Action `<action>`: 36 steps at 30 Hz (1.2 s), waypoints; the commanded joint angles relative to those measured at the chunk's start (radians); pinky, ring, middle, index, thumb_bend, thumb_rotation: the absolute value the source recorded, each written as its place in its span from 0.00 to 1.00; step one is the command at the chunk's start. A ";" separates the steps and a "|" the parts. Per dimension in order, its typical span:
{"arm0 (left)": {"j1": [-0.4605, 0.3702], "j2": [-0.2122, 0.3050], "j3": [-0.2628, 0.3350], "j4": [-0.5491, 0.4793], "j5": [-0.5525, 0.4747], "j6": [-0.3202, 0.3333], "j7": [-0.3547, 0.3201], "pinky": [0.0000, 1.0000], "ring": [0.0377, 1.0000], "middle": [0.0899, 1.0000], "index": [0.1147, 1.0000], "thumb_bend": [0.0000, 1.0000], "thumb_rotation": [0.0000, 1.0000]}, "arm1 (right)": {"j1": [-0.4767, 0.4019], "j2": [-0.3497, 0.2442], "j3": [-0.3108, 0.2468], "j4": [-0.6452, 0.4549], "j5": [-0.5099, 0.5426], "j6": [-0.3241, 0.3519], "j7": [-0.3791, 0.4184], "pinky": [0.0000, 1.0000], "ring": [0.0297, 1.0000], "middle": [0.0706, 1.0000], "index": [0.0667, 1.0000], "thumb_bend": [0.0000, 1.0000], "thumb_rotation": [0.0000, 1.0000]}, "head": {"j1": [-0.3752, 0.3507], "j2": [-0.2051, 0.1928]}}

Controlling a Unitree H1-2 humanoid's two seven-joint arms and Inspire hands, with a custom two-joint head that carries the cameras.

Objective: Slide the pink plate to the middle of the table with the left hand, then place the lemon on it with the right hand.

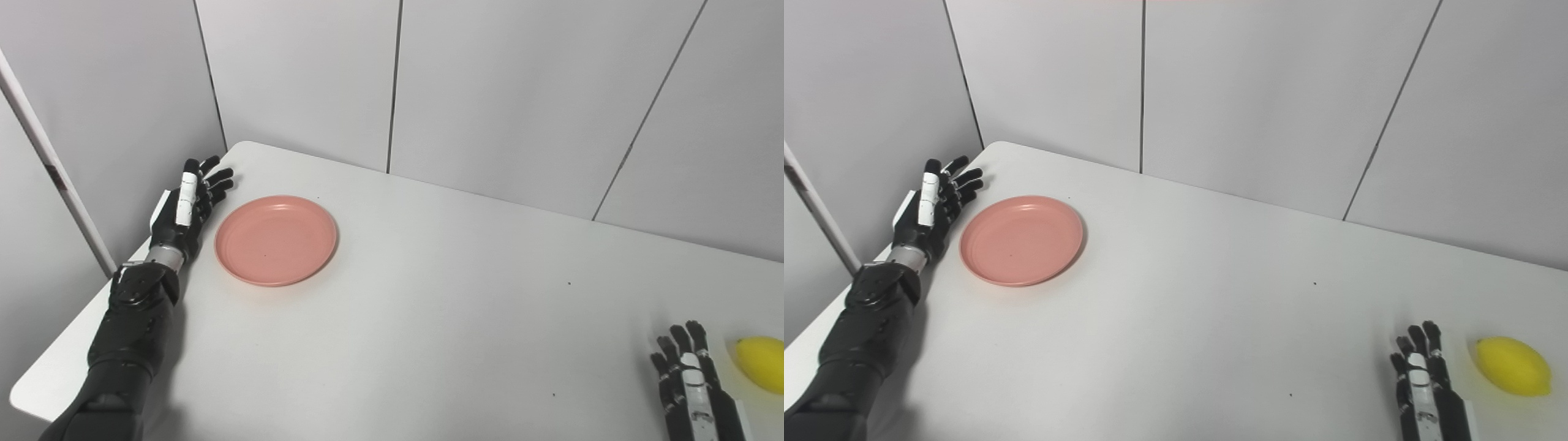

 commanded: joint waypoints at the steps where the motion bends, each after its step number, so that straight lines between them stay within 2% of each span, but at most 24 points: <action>1: 0.000 -0.003 -0.011 -0.020 -0.016 0.013 -0.047 0.89 0.86 0.82 0.85 0.98 0.99 | 0.029 0.024 0.009 0.049 0.018 0.004 0.009 1.00 0.98 0.98 1.00 0.67 0.69 | 0.000 0.003; 6: 0.041 -0.029 -0.021 -0.136 -0.039 0.084 -0.040 0.85 0.83 0.80 0.86 0.97 1.00 | 0.028 0.028 0.008 0.043 0.019 0.009 0.006 1.00 0.97 0.98 0.99 0.68 0.68 | 0.001 0.003; 18: 0.127 -0.081 -0.063 -0.383 -0.029 0.241 -0.014 0.86 0.83 0.81 0.85 0.98 1.00 | 0.024 0.028 0.009 0.049 0.020 0.002 0.011 1.00 0.98 0.98 1.00 0.67 0.69 | -0.004 0.005; 24: 0.144 -0.099 -0.079 -0.448 -0.019 0.280 0.008 0.84 0.82 0.79 0.84 1.00 1.00 | 0.023 0.031 0.009 0.050 0.016 0.002 0.008 1.00 0.97 0.98 0.99 0.69 0.68 | -0.004 0.005; 28: 0.153 -0.117 -0.087 -0.485 -0.007 0.308 0.029 0.84 0.81 0.77 0.83 0.97 1.00 | 0.023 0.028 0.011 0.050 0.013 0.001 0.010 1.00 0.98 0.98 1.00 0.67 0.69 | -0.005 0.005; 36: 0.160 -0.152 -0.106 -0.523 0.005 0.332 0.046 0.83 0.81 0.79 0.85 0.96 1.00 | 0.022 0.032 0.013 0.053 0.011 0.001 0.009 1.00 0.98 0.98 1.00 0.69 0.68 | -0.009 0.004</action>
